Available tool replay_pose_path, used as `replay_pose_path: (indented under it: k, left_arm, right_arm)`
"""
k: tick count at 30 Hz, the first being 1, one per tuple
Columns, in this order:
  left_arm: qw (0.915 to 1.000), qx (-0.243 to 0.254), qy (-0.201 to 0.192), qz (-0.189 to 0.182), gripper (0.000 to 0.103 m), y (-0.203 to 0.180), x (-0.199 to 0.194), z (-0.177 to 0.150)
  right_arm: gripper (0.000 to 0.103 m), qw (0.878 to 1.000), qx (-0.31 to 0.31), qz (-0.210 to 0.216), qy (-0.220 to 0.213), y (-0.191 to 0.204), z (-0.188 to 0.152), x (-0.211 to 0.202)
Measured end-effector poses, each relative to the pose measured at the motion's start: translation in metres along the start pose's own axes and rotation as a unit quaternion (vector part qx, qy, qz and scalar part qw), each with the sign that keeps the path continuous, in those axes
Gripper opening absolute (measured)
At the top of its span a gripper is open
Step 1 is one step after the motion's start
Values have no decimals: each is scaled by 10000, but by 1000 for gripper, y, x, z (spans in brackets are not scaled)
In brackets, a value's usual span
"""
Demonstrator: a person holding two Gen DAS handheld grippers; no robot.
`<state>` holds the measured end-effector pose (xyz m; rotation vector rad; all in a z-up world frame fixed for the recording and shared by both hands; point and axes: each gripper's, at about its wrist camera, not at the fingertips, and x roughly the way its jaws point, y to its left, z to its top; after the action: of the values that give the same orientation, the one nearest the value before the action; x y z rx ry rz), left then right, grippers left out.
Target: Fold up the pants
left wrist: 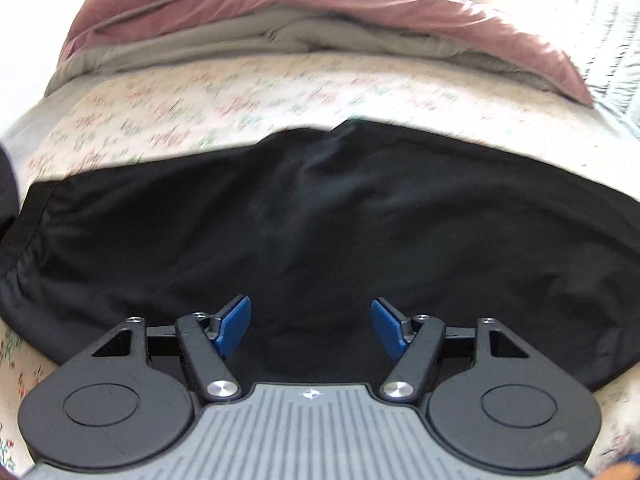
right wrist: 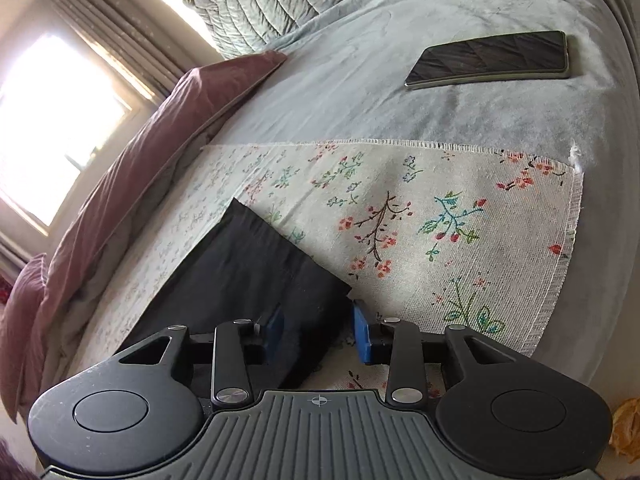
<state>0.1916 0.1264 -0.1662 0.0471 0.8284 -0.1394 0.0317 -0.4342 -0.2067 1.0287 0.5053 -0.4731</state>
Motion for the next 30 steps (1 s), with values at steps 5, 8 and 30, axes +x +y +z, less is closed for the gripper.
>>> replay_pose_path:
  k: [5, 8, 30]
  left_arm:
    - [9959, 713, 100, -547, 83, -53, -1, 13]
    - [9885, 1341, 373, -597, 83, -95, 8, 14]
    - [9636, 2070, 1163, -1227, 88, -157, 45, 2]
  right_arm:
    - [33, 9999, -68, -41, -128, 5, -5, 1]
    - [33, 9999, -24, -44, -139, 7, -6, 2]
    - [33, 9989, 446, 34, -132, 4, -4, 7]
